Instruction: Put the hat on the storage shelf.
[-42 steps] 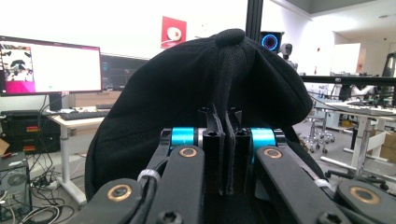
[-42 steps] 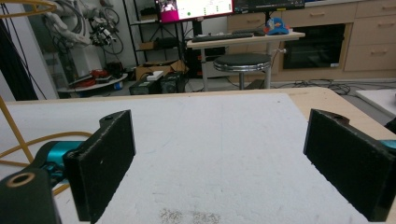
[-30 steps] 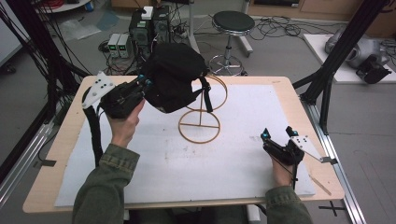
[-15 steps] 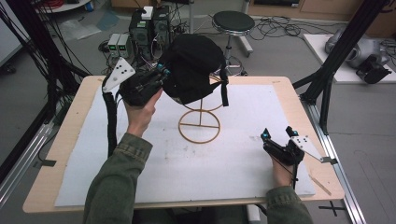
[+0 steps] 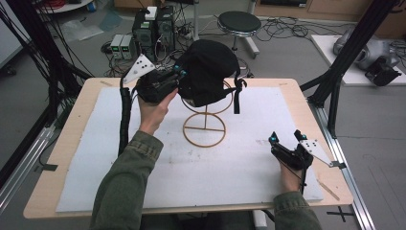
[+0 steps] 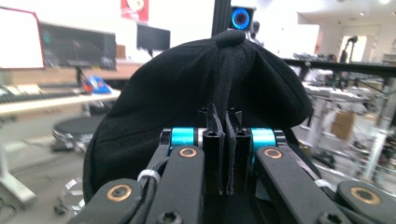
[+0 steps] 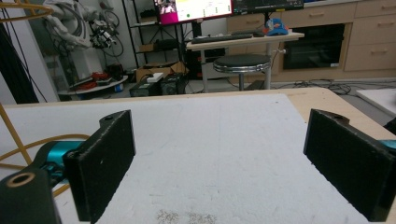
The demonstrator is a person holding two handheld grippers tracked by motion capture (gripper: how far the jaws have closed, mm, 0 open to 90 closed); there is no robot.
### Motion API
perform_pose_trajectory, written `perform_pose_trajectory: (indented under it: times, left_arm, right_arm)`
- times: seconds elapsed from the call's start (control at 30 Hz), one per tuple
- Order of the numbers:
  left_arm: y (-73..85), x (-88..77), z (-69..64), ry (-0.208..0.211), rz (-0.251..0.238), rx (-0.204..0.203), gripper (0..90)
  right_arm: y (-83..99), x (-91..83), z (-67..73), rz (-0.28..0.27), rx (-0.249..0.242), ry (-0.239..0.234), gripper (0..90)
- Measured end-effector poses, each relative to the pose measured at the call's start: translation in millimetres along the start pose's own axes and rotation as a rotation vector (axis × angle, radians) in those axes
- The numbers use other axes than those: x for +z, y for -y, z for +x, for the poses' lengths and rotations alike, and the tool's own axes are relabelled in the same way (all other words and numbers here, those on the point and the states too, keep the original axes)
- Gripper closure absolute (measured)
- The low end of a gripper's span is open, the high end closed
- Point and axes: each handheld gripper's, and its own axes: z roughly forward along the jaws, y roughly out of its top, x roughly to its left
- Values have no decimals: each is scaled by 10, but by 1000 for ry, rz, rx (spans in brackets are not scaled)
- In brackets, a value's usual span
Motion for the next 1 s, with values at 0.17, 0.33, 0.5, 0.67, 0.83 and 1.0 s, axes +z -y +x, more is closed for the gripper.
perform_pose_trajectory:
  times: [0.17,0.33,0.5,0.67,0.83,1.0]
  left_arm:
    - [37,118,-44,29,86,20,873]
    - [33,246,-79,5,184,24,865]
    - [37,298,-61,-13,210,-8,854]
    - [36,283,-83,-1,219,-4,845]
    - [49,282,-79,9,223,-17,813]
    - [72,298,-47,-5,241,-57,755]
  right_arm:
    - [0,1,0,-5,0,1,83]
    - [-2,-3,-3,-2,9,1,82]
    - [-2,-8,-3,-2,8,0,83]
    - [-2,-11,-8,-2,10,1,83]
    - [-2,-10,-13,-9,7,6,83]
    - [-2,-10,-13,-5,6,5,82]
